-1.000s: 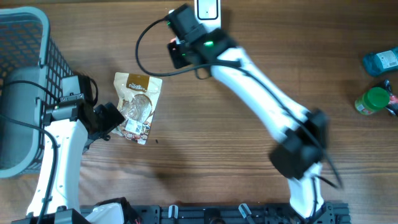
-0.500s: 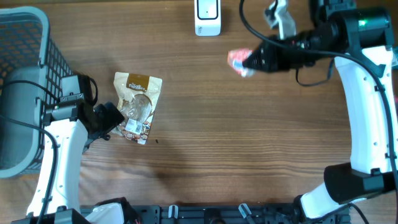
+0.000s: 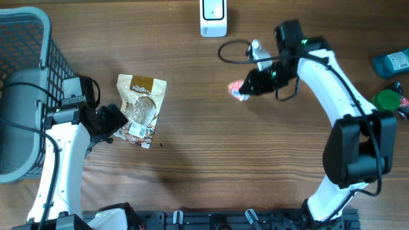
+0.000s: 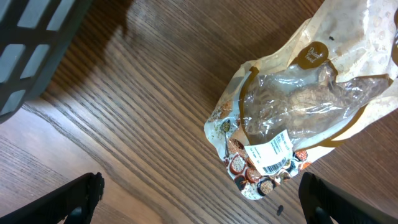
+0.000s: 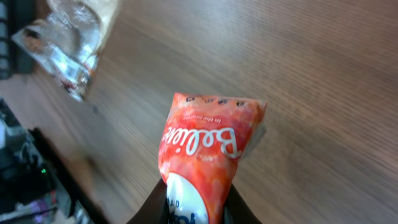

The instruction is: Scan the item barcode

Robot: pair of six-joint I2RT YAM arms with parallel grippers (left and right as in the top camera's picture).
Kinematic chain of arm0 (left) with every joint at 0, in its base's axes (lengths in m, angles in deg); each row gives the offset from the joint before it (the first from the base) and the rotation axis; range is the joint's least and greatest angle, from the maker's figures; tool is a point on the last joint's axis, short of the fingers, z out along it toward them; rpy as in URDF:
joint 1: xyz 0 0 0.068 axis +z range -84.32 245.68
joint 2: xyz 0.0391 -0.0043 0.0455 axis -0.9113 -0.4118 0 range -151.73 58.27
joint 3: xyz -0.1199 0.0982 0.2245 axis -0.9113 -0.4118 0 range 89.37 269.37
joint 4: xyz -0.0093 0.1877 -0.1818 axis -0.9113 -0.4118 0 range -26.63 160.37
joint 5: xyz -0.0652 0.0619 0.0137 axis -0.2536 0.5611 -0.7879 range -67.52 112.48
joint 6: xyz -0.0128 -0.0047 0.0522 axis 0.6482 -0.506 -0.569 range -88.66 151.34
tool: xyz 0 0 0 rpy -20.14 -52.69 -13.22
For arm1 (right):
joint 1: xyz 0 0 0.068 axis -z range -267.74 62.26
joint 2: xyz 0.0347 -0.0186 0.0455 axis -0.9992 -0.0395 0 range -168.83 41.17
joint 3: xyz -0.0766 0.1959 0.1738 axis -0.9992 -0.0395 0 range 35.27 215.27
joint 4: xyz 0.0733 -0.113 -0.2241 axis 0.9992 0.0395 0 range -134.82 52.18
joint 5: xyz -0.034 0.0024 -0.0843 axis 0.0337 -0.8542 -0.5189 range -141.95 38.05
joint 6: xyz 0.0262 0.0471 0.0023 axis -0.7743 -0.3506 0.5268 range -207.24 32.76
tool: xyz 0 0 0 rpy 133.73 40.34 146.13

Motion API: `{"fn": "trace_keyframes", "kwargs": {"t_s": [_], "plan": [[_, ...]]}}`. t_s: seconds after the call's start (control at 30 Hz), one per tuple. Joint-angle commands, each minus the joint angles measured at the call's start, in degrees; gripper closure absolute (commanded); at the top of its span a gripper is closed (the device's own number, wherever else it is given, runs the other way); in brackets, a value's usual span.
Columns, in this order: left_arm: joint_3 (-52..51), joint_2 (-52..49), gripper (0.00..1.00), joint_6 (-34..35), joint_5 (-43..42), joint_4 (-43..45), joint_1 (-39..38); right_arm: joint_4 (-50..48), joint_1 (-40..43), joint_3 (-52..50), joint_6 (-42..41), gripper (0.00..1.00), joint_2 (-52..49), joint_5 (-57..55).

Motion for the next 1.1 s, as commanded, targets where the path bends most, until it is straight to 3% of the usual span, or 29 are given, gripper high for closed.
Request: {"fn": "trace_keyframes", "kwargs": {"t_s": [0.0, 0.03, 0.13, 0.17, 0.2, 0.5, 0.57, 0.63, 0.77, 0.93, 1.07], "plan": [[-0.1, -0.2, 0.00, 0.3, 0.9, 0.2, 0.5, -4.3, -0.4, -6.5, -0.5, 0.69, -1.0, 3.1], [-0.1, -0.2, 0.00, 0.4, 0.9, 0.2, 0.5, -4.7, -0.4, -6.9, -0.5, 0.50, -1.0, 3.1], [-0.1, -0.2, 0.00, 0.4, 0.9, 0.1, 0.5, -5.5, -0.4, -6.8, -0.5, 0.15, -1.0, 2.6], [-0.1, -0.2, 0.00, 0.4, 0.9, 0.1, 0.5, -5.8, -0.5, -6.8, -0.5, 0.04, -1.0, 2.2], [-0.1, -0.2, 0.00, 0.3, 0.9, 0.1, 0.5, -6.0, -0.4, -6.8, -0.5, 0.00, -1.0, 2.2], [-0.1, -0.2, 0.00, 0.4, 0.9, 0.4, 0.5, -5.6, -3.8, -6.3, -3.5, 0.00, -1.0, -0.7], [-0.1, -0.2, 0.00, 0.4, 0.9, 0.4, 0.5, -6.8, -8.3, -6.3, -4.0, 0.00, -1.0, -7.0], [-0.1, -0.2, 0.00, 0.3, 0.9, 0.1, 0.5, -8.8, -14.1, -6.3, -8.3, 0.00, -1.0, -20.0], [-0.1, -0.2, 0.00, 0.3, 0.9, -0.8, 0.5, -11.1, -18.7, -6.6, -9.8, 0.00, -1.4, -30.6], [-0.1, -0.2, 0.00, 0.3, 1.0, -1.2, 0.5, -11.3, -19.2, -6.6, -11.0, 0.01, -7.6, -32.9], [-0.1, -0.2, 0.00, 0.3, 0.9, -1.4, 0.5, -10.4, -20.2, -6.6, -10.8, 0.05, -12.3, -28.4]]}}
